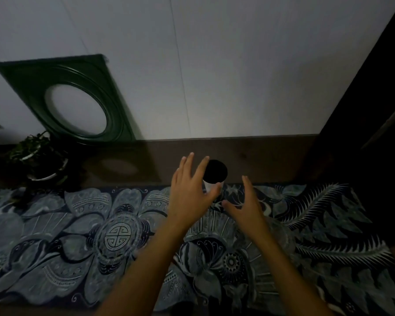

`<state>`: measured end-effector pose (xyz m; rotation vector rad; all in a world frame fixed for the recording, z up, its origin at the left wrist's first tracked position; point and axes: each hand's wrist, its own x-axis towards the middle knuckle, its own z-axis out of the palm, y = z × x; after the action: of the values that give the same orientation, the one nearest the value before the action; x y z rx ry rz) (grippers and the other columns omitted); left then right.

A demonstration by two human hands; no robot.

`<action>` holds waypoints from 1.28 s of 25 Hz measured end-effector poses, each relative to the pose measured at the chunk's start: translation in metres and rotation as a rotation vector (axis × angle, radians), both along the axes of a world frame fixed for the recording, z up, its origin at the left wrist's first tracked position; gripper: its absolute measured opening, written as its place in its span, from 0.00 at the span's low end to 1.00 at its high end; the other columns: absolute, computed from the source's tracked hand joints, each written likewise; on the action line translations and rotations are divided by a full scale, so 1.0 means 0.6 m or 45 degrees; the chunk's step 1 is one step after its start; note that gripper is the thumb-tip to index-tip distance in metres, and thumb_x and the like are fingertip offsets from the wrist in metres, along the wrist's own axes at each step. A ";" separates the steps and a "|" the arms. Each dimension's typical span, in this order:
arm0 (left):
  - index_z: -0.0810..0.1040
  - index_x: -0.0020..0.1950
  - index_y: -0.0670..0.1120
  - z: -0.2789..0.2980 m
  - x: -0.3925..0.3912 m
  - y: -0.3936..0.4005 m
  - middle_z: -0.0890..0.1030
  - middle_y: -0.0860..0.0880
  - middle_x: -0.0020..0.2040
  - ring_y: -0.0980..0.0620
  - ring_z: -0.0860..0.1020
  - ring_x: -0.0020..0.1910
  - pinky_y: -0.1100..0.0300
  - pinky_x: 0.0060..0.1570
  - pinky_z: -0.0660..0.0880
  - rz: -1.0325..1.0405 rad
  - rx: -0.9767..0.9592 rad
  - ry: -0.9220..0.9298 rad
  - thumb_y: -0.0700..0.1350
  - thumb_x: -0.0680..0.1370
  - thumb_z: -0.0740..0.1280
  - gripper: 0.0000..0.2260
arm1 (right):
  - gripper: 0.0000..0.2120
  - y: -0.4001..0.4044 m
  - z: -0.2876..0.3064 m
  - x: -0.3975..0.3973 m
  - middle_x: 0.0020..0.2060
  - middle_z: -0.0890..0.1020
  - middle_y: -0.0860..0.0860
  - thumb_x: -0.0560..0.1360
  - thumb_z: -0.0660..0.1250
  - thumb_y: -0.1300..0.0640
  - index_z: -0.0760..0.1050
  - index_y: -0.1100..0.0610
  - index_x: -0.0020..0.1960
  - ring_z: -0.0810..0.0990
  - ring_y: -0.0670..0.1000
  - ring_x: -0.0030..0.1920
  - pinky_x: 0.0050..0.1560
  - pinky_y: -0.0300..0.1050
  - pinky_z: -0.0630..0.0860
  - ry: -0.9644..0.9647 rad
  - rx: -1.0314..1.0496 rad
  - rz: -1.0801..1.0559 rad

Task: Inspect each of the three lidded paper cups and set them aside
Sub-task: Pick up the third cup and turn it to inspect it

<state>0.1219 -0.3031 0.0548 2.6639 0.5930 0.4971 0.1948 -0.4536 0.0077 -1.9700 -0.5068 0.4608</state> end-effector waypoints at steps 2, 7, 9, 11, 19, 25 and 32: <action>0.59 0.79 0.55 -0.034 0.046 0.010 0.54 0.43 0.82 0.43 0.50 0.81 0.43 0.77 0.54 -0.038 -0.001 0.105 0.63 0.77 0.61 0.32 | 0.46 0.023 -0.050 0.023 0.80 0.53 0.52 0.73 0.72 0.46 0.45 0.48 0.79 0.56 0.55 0.78 0.73 0.59 0.62 0.154 -0.002 -0.019; 0.60 0.78 0.55 -0.098 0.145 0.032 0.56 0.43 0.82 0.39 0.52 0.81 0.39 0.76 0.53 -0.152 0.179 0.279 0.65 0.77 0.61 0.32 | 0.43 0.080 -0.148 0.071 0.74 0.67 0.51 0.68 0.76 0.46 0.56 0.47 0.76 0.69 0.52 0.72 0.66 0.57 0.73 0.236 0.023 -0.062; 0.62 0.77 0.56 -0.116 0.169 0.038 0.58 0.42 0.81 0.37 0.54 0.80 0.37 0.74 0.55 -0.198 0.215 0.342 0.64 0.77 0.61 0.30 | 0.34 0.110 -0.174 0.087 0.64 0.75 0.48 0.67 0.78 0.51 0.64 0.47 0.67 0.76 0.49 0.63 0.60 0.55 0.78 0.185 0.033 -0.083; 0.63 0.77 0.56 -0.131 0.181 0.045 0.62 0.43 0.80 0.36 0.57 0.79 0.36 0.72 0.59 -0.213 0.222 0.393 0.64 0.78 0.60 0.29 | 0.32 0.138 -0.197 0.096 0.61 0.77 0.49 0.66 0.76 0.47 0.67 0.50 0.66 0.78 0.49 0.60 0.59 0.56 0.78 0.122 -0.003 -0.100; 0.69 0.73 0.53 -0.136 0.164 0.072 0.72 0.45 0.71 0.41 0.68 0.70 0.41 0.61 0.74 -0.092 0.010 0.287 0.59 0.79 0.62 0.24 | 0.28 0.170 -0.210 0.098 0.56 0.80 0.49 0.65 0.70 0.42 0.71 0.50 0.62 0.77 0.51 0.59 0.60 0.52 0.74 -0.084 -0.191 -0.107; 0.68 0.72 0.55 -0.044 0.064 0.065 0.76 0.45 0.65 0.54 0.78 0.53 0.60 0.48 0.78 0.095 -0.946 -0.044 0.54 0.82 0.61 0.18 | 0.29 0.054 -0.095 0.045 0.52 0.73 0.40 0.64 0.79 0.52 0.69 0.42 0.60 0.77 0.40 0.51 0.46 0.35 0.77 -0.058 0.111 0.099; 0.79 0.60 0.61 0.116 -0.122 -0.045 0.82 0.54 0.60 0.47 0.79 0.59 0.44 0.56 0.79 0.083 -1.311 -0.309 0.53 0.86 0.49 0.19 | 0.37 -0.106 0.140 -0.075 0.57 0.73 0.48 0.64 0.70 0.36 0.66 0.49 0.68 0.76 0.43 0.48 0.39 0.27 0.70 -0.890 -0.136 0.417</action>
<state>0.0485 -0.3302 0.1247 1.5922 0.6296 0.3731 0.1500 -0.5170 0.0916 -2.1337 -1.2768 -0.0270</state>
